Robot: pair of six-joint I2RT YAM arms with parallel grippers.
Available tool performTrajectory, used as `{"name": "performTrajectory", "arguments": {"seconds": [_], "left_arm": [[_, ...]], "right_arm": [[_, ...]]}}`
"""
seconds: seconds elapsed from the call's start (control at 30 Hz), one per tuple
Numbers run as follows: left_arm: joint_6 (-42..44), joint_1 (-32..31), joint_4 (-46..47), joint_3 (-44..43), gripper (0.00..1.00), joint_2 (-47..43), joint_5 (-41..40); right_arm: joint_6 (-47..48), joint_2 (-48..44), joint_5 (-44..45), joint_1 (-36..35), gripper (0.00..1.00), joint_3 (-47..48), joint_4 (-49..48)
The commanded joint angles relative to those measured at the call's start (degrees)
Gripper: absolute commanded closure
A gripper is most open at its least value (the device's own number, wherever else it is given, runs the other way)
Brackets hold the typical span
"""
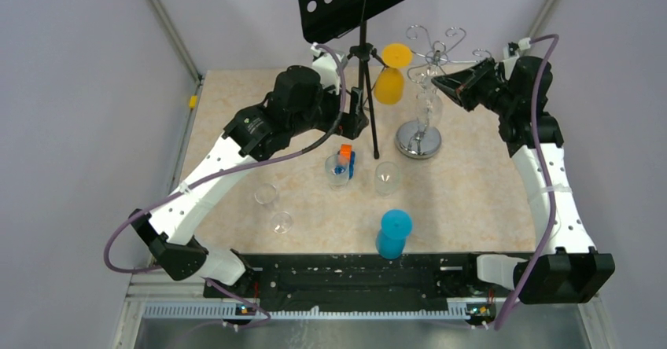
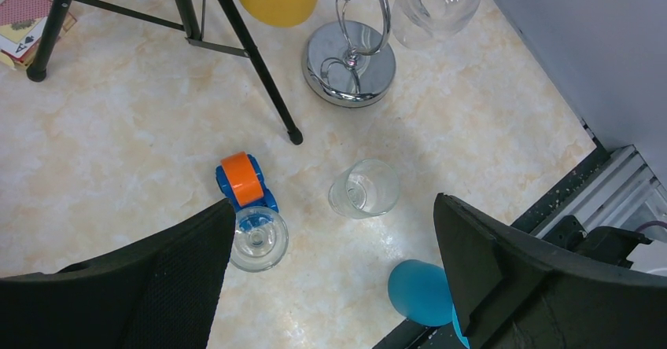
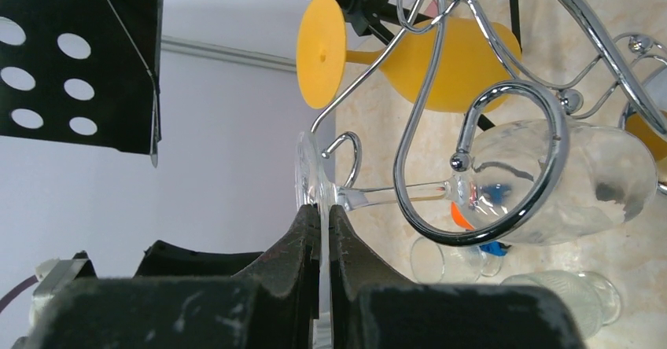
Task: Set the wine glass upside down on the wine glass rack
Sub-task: Turn the wine glass upside down at the wine rack.
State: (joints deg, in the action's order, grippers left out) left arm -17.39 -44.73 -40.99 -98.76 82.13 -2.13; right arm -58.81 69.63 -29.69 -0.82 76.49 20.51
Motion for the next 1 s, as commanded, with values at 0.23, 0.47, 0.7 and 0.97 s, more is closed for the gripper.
{"name": "performTrajectory", "arguments": {"seconds": [0.23, 0.47, 0.7, 0.97], "left_arm": [[0.61, -0.21, 2.8, -0.95, 0.01, 0.27, 1.66], [-0.57, -0.23, 2.76, -0.31, 0.01, -0.36, 1.79], [-1.95, -0.25, 2.83, 0.92, 0.01, -1.43, 1.78], [-4.0, -0.21, 2.94, 2.1, 0.01, -2.7, 1.83]], "right_arm": [[-5.7, -3.67, 2.88, 0.56, 1.0, -2.63, -9.59], [-8.24, -6.37, 5.33, 0.57, 1.0, -5.28, -9.74], [-10.43, -7.4, 5.86, 0.56, 1.0, -6.39, -10.48], [-15.63, -8.09, 8.38, 0.57, 1.0, -9.71, -14.08]]}}
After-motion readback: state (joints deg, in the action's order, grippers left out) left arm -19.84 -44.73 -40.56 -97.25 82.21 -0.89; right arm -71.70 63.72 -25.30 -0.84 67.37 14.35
